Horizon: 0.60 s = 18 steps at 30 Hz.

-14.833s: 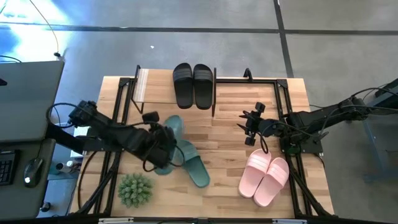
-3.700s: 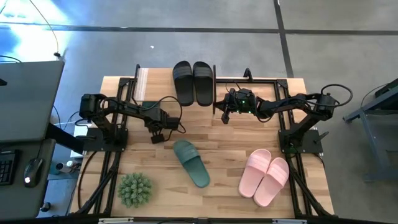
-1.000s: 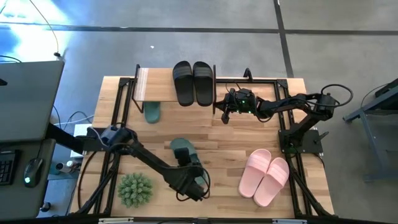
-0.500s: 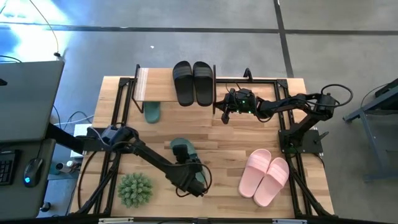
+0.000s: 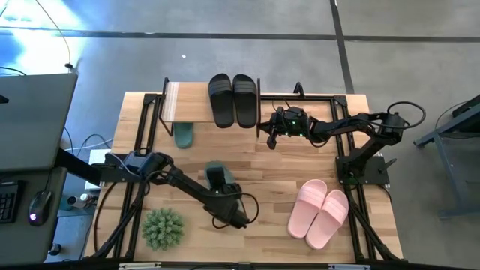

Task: Pick and place slides into the shelf
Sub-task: Put the green slide under the shelf

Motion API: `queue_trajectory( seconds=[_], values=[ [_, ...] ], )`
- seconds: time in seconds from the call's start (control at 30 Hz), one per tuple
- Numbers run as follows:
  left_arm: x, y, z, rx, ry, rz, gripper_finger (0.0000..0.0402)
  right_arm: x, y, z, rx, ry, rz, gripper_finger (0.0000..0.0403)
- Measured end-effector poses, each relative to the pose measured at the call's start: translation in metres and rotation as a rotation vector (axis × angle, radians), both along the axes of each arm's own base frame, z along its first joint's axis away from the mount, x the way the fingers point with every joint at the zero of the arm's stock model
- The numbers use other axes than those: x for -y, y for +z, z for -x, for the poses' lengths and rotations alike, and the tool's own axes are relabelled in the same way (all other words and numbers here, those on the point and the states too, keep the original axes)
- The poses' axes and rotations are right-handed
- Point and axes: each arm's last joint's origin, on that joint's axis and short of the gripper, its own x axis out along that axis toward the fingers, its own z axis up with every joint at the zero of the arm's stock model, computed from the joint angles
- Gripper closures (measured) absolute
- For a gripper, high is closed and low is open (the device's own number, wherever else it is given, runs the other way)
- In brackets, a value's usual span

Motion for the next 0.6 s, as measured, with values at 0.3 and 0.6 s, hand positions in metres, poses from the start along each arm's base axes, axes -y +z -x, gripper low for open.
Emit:
queue_trajectory(
  seconds=[0.3,0.6],
  values=[
    [-0.006,0.0,0.003,-0.053,-0.044,-0.067,0.0389,0.0,0.0,0.0,0.0,0.001,-0.001,0.0403],
    [-0.037,-0.024,0.029,-0.211,-0.03,-0.149,0.0397,0.0,0.0,0.0,0.0,0.001,-0.003,0.0403]
  ],
)
